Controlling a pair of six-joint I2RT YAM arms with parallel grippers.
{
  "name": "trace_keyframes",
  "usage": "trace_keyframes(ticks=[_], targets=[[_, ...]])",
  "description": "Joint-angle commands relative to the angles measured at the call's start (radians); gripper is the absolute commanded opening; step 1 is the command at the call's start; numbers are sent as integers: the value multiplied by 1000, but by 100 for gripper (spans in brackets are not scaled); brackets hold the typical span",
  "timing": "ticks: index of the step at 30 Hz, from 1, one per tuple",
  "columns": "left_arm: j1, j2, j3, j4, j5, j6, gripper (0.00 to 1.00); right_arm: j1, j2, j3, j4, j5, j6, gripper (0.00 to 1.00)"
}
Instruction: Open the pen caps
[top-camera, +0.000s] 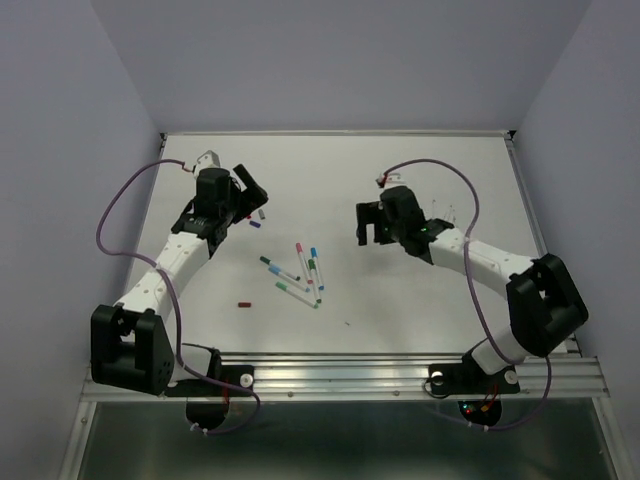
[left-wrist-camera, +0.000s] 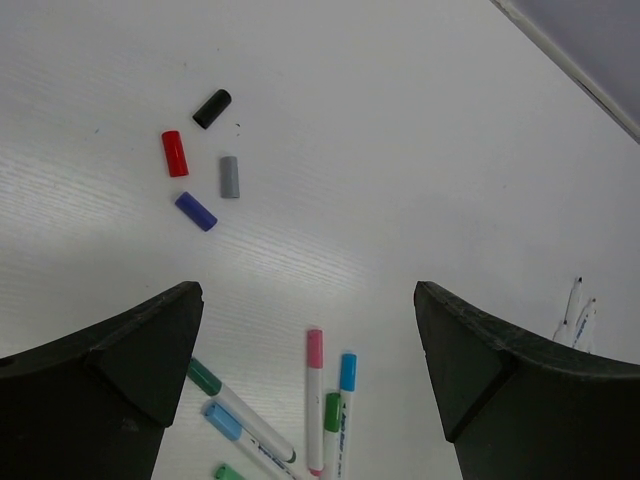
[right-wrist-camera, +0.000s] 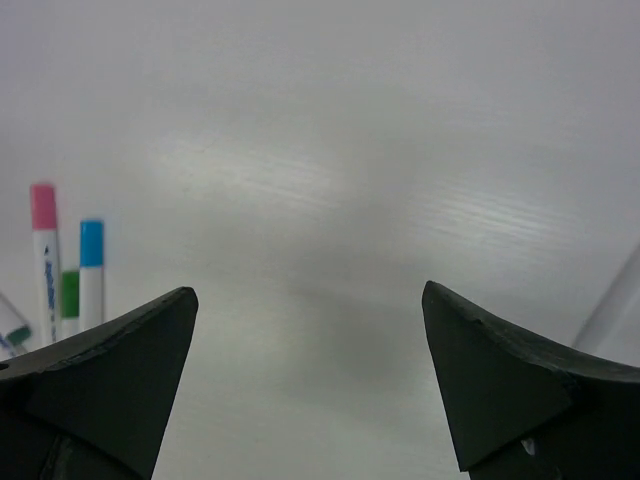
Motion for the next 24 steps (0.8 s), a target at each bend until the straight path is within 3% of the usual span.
trace_keyframes(ticks=[1, 4, 11, 24], targets=[[3, -58, -21, 9, 7, 20, 99, 192, 59, 45, -74, 24, -2, 100], [3, -78, -34, 1, 3, 22, 99, 302, 119, 95, -96, 55, 13, 100], [3, -127, -67, -7, 2, 20, 99, 422, 230, 173, -106, 86, 7, 100], [3, -156, -80, -10, -1, 17, 99, 441, 334, 230, -131, 166, 27, 100]])
